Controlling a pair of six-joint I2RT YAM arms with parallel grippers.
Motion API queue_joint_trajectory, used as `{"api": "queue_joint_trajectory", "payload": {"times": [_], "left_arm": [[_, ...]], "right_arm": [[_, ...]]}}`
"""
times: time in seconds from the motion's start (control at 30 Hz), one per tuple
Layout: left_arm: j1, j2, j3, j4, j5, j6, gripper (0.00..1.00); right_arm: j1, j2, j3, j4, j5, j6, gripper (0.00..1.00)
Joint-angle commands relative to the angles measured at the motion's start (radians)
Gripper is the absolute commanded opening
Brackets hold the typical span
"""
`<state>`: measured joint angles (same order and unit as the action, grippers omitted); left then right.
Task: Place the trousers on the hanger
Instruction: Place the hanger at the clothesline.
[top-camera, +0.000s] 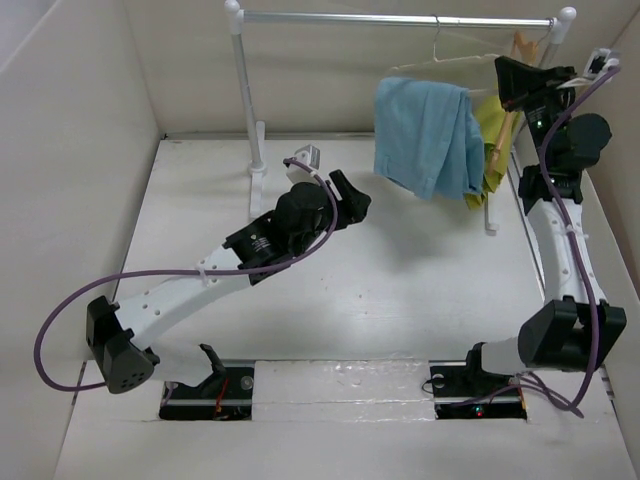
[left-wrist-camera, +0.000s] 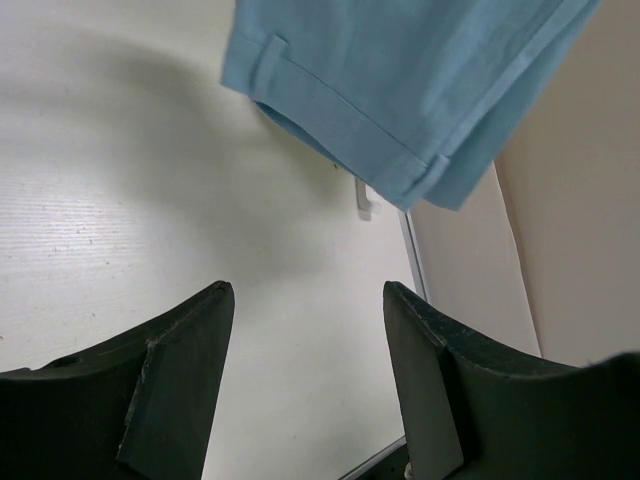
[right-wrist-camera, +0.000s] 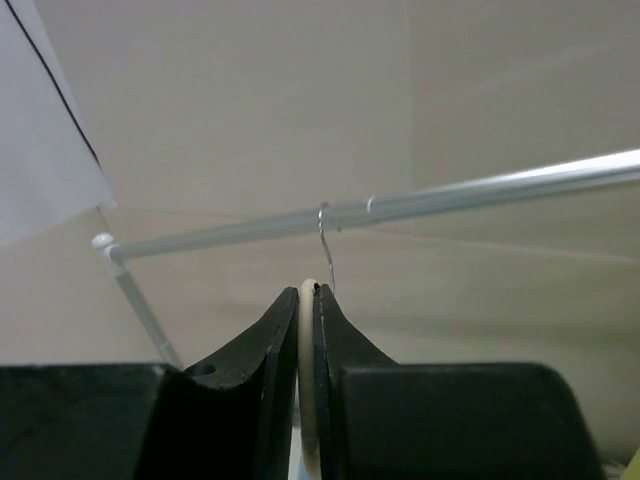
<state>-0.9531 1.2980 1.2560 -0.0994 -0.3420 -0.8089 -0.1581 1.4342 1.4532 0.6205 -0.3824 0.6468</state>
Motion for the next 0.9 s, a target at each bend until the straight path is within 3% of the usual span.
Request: {"api": "queue_joint_trajectory", "payload": {"times": [0.0,0.23,0.33,0.43,0.5,0.67,0.87], "left_arm": [[0.007,-0.043,-0.018,0.043,0.020,0.011,0.57],[0.007,-0.063,-0.053,0.050,0.024,-0.009,0.57],[0.007,-0.075,-0.066,0.046,0.014,-0.013,0.57],[0.007,-0.083,-0.072,0.035,-0.006,-0.015,0.58],[0.007,-0.091,-0.072,0.030,-0.012,-0.015,0.58],[0.007,-0.104,-0.081,0.010,-0.009,-0.022,0.58],[0.007,-0.124,-0.092,-0.103,-0.018,-0.013,0.60]], "right_arm": [[0.020,-0.109,-0.085,-0.019,-0.024,-0.087,0.14],[0.029,-0.210,-0.237,-0.212,-0.128,-0.206,0.58],[0.019,-0.202,-0.225,-0.304,-0.211,-0.258,0.64],[0.008,-0.184,-0.157,-0.491,-0.265,-0.373,0.76],[-0.001,-0.161,-0.064,-0.668,-0.291,-0.482,0.80],[0.021,-0.158,0.061,-0.905,-0.273,-0.682,0.79],[0.068,-0.368,-0.107,-1.041,-0.191,-0.749,0.77]]}}
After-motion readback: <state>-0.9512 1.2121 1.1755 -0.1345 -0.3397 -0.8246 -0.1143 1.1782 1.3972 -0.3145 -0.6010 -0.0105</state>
